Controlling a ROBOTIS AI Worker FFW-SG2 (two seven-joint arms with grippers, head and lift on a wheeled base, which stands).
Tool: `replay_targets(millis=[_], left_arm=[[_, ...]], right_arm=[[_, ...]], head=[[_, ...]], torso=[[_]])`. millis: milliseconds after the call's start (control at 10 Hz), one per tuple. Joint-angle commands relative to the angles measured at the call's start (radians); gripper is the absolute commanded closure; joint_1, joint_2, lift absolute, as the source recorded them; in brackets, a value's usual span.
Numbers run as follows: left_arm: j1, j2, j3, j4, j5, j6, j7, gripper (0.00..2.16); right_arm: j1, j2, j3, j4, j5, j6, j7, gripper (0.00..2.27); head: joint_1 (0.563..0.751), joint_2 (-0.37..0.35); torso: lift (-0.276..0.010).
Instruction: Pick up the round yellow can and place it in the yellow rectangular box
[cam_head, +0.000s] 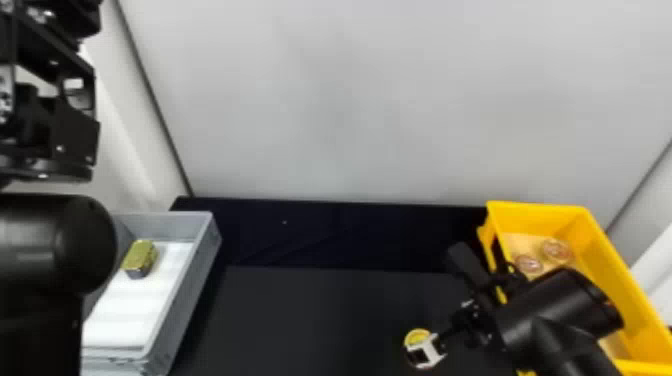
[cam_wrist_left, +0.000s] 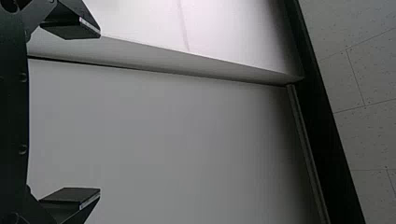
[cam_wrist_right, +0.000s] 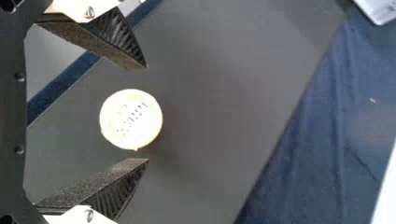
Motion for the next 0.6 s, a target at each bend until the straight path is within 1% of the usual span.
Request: replay_targets(millis=[0,500], left_arm=[[-0.002,-0.001,-0.003,0.003,0.0,-0.006,0.0,0.09],[-0.002,-0.001,-0.003,0.005,0.003,-0.011,0.0,0.09]], right_arm=[[-0.012,0.001,0.024,0.064,-0.001,-0.043,0.001,0.07],[-0.029,-0.008,0.055,0.097,0.01,-0.092,0.001,0.07]], head=[[0.663,0.054],[0.663,0.054]], torso=[[-0.002],[-0.002]])
